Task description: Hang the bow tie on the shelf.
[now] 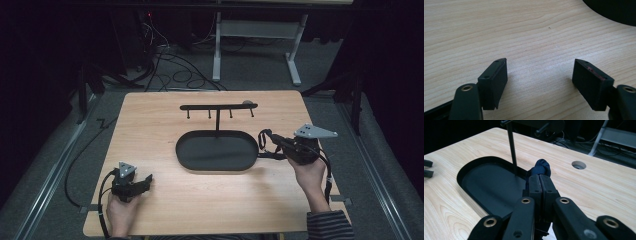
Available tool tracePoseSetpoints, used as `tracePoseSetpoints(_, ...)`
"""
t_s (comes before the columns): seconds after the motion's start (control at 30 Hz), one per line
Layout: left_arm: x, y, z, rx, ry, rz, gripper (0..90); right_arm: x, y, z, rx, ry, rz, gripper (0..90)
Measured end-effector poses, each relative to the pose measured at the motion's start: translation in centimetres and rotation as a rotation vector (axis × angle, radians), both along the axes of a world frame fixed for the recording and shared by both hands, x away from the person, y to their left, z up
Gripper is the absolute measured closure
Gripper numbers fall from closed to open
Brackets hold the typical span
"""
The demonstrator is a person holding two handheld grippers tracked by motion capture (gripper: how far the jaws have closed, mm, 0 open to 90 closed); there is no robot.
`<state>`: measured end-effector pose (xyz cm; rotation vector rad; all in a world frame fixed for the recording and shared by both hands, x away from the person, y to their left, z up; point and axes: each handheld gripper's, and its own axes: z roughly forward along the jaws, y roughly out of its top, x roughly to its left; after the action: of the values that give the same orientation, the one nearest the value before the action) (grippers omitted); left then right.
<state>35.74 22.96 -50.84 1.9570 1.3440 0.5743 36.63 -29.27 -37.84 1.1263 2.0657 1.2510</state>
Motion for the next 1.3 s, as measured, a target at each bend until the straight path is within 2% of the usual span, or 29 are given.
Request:
tracePoseSetpoints(0.53, 0.0, 0.0, 0.0, 0.000, 0.000, 0.000, 28.8, 1.0, 1.6, 1.0, 0.017, -0.014, 0.054, 90.0)
tracePoseSetpoints(1.1, 0.0, 0.0, 0.0, 0.000, 0.000, 0.000, 28.8, 2.5, 2.8, 1.8, 0.046, -0.014, 0.078, 90.0)
tracePoseSetpoints(1.3, 0.0, 0.0, 0.0, 0.000, 0.000, 0.000, 28.8, 3.1, 3.4, 2.3, 0.021, -0.029, 0.086, 90.0)
